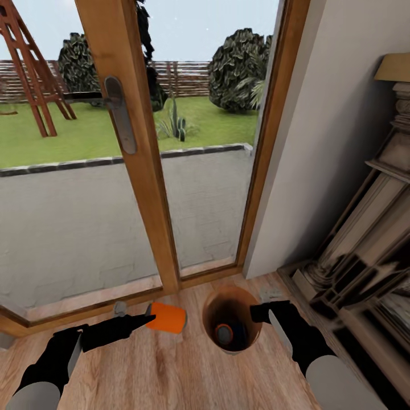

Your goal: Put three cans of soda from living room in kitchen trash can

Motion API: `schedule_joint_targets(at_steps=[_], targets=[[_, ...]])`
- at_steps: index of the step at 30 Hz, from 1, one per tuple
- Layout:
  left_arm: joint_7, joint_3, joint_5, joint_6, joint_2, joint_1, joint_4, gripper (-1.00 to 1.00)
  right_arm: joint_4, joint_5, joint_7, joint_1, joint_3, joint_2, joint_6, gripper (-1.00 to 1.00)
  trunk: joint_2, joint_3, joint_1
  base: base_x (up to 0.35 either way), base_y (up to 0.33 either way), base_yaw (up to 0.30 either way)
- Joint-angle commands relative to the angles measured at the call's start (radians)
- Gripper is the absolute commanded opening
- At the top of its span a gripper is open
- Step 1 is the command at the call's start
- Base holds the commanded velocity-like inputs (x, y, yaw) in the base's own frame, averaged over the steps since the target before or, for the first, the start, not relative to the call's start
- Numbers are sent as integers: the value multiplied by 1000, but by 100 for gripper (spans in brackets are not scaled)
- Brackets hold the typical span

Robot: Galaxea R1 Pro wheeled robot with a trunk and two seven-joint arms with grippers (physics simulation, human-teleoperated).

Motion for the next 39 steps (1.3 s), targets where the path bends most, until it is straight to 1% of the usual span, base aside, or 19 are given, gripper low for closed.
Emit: schedule_joint_targets(at_steps=[1,2,4,5,7,8,10,12,15,21,26,27,28,30,31,33,34,35,39], targets=[[-4,0,0,1,0,0,0,-100,8,-7,6,-2,-1,1,-4,-100,0,0,0,0,0,0],[-21,0,7,8,0,0,0,-100,20,-7,6,-5,-1,1,-10,-100,0,0,0,0,0,0],[-44,0,32,28,-1,0,-1,-100,33,-7,6,-9,-1,2,-15,-100,0,0,0,0,0,0],[-53,0,52,42,-1,0,-1,-100,42,-7,6,-10,-1,4,-17,-100,0,0,0,0,0,0],[-59,-1,68,52,0,0,-2,-100,53,-7,6,-12,-1,9,-18,-100,0,0,0,0,0,0],[-63,-1,79,58,0,0,-2,-100,67,-6,6,-15,-1,16,-20,-100,0,0,0,0,0,0],[-66,-1,89,64,-1,0,-1,-100,87,-2,6,-17,-1,23,-30,-100,0,0,0,0,0,0],[-68,0,96,67,-1,0,-1,-100,105,7,6,-23,-1,28,-55,-100,0,0,0,0,0,0],[-69,0,98,69,-1,0,-1,-100,116,12,6,-27,-1,30,-66,-100,0,0,0,0,0,0],[-70,1,100,71,-19,0,1,-100,135,17,6,-32,-1,31,-76,-100,0,0,0,0,0,0],[-70,1,100,71,-55,0,2,-100,138,17,6,-33,-1,32,-77,-100,0,0,0,0,0,0],[-70,0,99,71,-74,0,2,-100,138,17,6,-33,-1,32,-77,-100,0,0,0,0,0,0],[-70,0,99,71,-81,0,2,-100,138,17,6,-33,-1,32,-77,-100,0,0,0,0,0,0],[-69,-1,99,71,-105,0,2,-100,138,17,6,-33,-1,31,-77,-100,0,0,0,0,0,0],[-69,-1,99,71,-111,0,2,-100,138,17,6,-33,-1,31,-77,-100,0,0,0,0,0,0],[-68,-2,98,70,-137,0,2,-100,138,17,6,-33,-1,31,-77,-100,0,0,0,0,0,0],[-67,-2,98,70,-142,0,2,-100,138,17,6,-33,-1,32,-77,-100,0,0,0,0,0,0],[-66,-2,96,69,-159,0,3,-100,138,17,6,-33,-1,32,-77,-100,0,0,0,0,0,0],[-63,-1,93,68,-180,0,6,-100,138,17,6,-33,-1,32,-77,-100,0,0,0,0,0,0]])
